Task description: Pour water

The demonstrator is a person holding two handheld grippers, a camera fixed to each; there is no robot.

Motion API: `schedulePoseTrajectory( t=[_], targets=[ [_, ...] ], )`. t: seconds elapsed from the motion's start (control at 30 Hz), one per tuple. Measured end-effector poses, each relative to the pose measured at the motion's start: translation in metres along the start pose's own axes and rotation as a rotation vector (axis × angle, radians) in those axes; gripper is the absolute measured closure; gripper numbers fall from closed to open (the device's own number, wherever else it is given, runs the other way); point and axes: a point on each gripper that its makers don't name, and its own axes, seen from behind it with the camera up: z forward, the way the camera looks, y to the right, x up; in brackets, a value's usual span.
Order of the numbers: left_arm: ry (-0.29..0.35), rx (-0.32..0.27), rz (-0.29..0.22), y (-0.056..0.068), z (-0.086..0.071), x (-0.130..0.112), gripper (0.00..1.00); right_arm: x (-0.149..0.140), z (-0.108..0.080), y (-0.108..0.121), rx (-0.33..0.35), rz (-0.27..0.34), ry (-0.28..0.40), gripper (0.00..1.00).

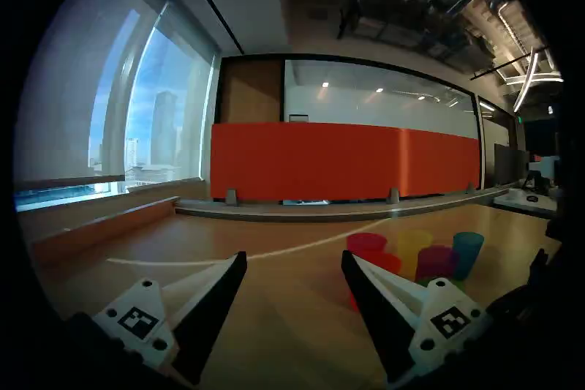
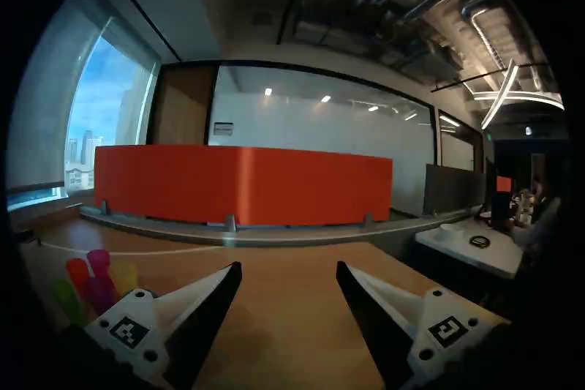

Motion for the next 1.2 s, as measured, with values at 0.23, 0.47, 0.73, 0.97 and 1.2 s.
schedulePoseTrajectory(
  t=[0.23, 0.47, 0.73, 0.97, 1.2],
  targets=[
    [-0.002, -0.004, 0.013, 0.002, 0.001, 0.001, 0.04, 0.003, -0.001, 0.001, -0.004, 0.000, 0.003, 0.00],
    [0.000, -0.008, 0.014, 0.003, -0.001, 0.001, 0.04, 0.002, -0.001, 0.001, -0.003, -0.001, 0.002, 0.00],
    [0.000, -0.008, 0.016, 0.004, -0.001, 0.000, 0.04, 0.001, 0.000, 0.002, 0.000, 0.000, 0.003, 0.00],
    [-0.001, -0.007, 0.016, 0.004, -0.001, -0.001, 0.04, 0.001, -0.003, 0.008, -0.004, 0.002, 0.006, 0.00],
    [-0.002, -0.007, 0.017, 0.004, -0.001, -0.001, 0.04, 0.001, -0.006, 0.013, 0.004, 0.010, 0.019, 0.00]
  ],
)
